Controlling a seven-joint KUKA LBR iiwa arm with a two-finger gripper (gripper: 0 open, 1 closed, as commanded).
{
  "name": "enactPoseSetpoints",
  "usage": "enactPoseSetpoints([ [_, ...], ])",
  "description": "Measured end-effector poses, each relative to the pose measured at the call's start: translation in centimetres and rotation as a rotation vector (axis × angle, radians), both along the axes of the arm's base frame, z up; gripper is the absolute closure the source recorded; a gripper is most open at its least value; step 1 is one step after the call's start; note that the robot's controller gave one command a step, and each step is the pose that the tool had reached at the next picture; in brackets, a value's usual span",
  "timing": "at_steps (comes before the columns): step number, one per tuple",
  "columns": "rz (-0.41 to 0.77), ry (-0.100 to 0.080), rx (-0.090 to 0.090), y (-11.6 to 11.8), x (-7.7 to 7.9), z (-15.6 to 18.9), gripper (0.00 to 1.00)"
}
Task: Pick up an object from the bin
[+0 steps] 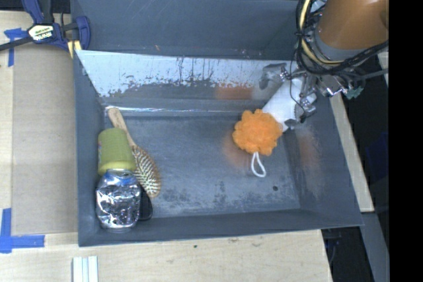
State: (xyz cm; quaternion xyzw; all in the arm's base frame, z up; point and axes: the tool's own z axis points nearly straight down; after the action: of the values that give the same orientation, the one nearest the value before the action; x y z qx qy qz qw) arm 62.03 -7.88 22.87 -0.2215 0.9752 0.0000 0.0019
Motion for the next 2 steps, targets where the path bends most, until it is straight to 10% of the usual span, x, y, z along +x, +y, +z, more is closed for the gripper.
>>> enactPoseSetpoints([
  [2, -0.137, 0.0, 0.001, -5.1, 0.3, -6.2, 0.0],
])
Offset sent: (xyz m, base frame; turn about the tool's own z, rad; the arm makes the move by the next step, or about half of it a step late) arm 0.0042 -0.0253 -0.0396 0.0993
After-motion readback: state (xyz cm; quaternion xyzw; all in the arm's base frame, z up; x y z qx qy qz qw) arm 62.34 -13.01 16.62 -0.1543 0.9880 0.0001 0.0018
